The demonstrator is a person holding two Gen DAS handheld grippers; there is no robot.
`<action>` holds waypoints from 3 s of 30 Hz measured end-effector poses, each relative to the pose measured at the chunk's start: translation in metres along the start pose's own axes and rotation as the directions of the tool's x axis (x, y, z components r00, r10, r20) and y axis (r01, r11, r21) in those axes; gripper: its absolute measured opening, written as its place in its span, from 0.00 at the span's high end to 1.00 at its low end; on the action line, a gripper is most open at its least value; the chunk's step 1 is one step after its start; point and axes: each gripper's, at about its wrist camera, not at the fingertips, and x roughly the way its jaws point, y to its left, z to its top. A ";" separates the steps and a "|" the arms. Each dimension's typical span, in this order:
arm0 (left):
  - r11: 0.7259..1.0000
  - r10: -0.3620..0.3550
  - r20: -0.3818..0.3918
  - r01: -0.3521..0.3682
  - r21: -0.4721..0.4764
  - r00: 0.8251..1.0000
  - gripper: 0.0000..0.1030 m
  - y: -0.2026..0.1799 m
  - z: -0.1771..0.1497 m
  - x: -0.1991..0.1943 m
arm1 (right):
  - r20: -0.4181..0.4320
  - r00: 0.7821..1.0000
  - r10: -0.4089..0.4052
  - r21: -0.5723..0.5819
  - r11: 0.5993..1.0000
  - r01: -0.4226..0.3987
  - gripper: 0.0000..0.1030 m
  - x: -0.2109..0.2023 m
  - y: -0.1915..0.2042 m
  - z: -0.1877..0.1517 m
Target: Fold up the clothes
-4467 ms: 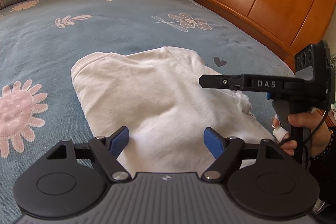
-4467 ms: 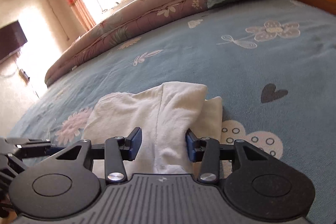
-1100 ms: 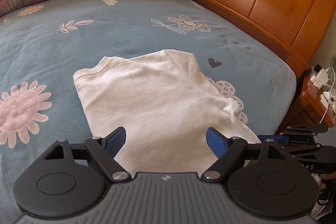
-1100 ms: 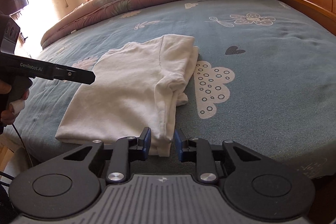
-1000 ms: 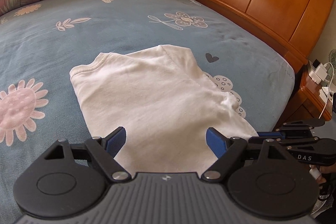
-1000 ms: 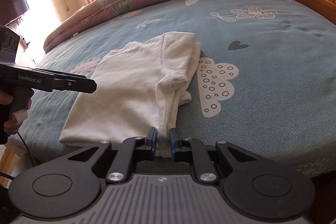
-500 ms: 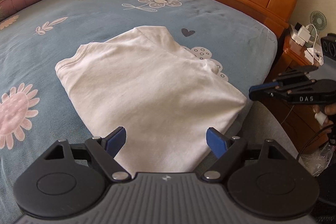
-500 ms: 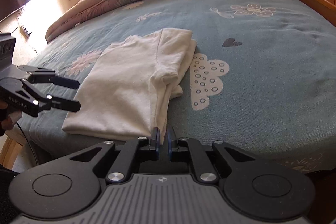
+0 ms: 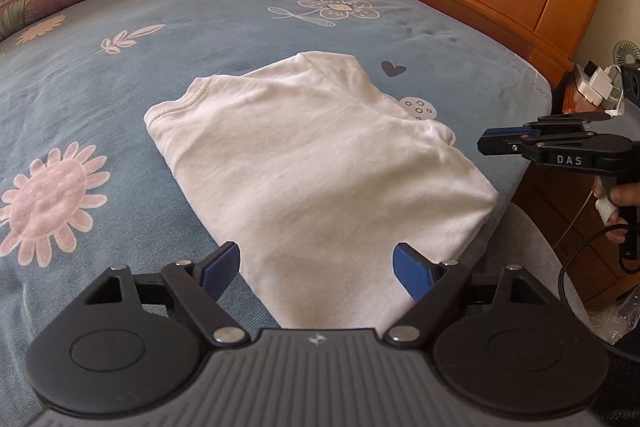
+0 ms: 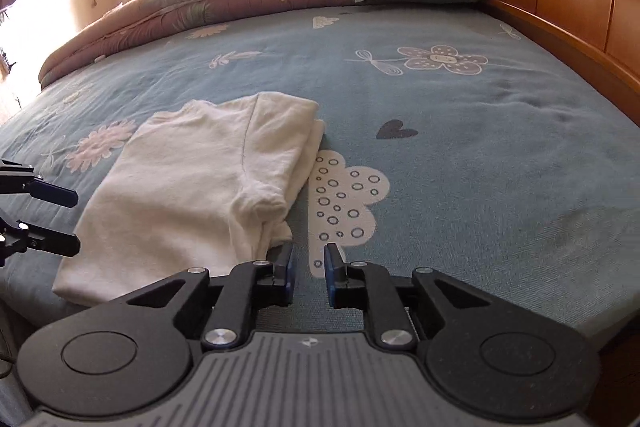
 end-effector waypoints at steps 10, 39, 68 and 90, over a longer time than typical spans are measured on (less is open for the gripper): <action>0.998 -0.010 0.051 0.013 -0.060 0.999 0.19 0.008 0.025 0.019 | -0.054 0.998 0.020 -0.079 0.997 -0.024 0.87 0.045 0.029 0.014; 1.000 0.007 0.026 -0.007 0.003 1.000 0.18 -0.002 0.017 0.017 | -0.097 0.995 -0.002 0.161 0.987 0.018 0.60 0.027 -0.011 -0.005; 0.944 -0.089 0.040 0.097 -0.314 0.995 0.17 0.030 0.064 0.041 | -0.051 0.979 0.200 0.009 0.980 -0.199 0.18 0.048 0.047 0.042; 0.823 -0.072 0.125 0.129 -0.553 0.990 0.13 0.084 0.022 0.020 | -0.015 0.970 0.244 0.235 0.943 -0.234 0.00 0.032 -0.009 0.040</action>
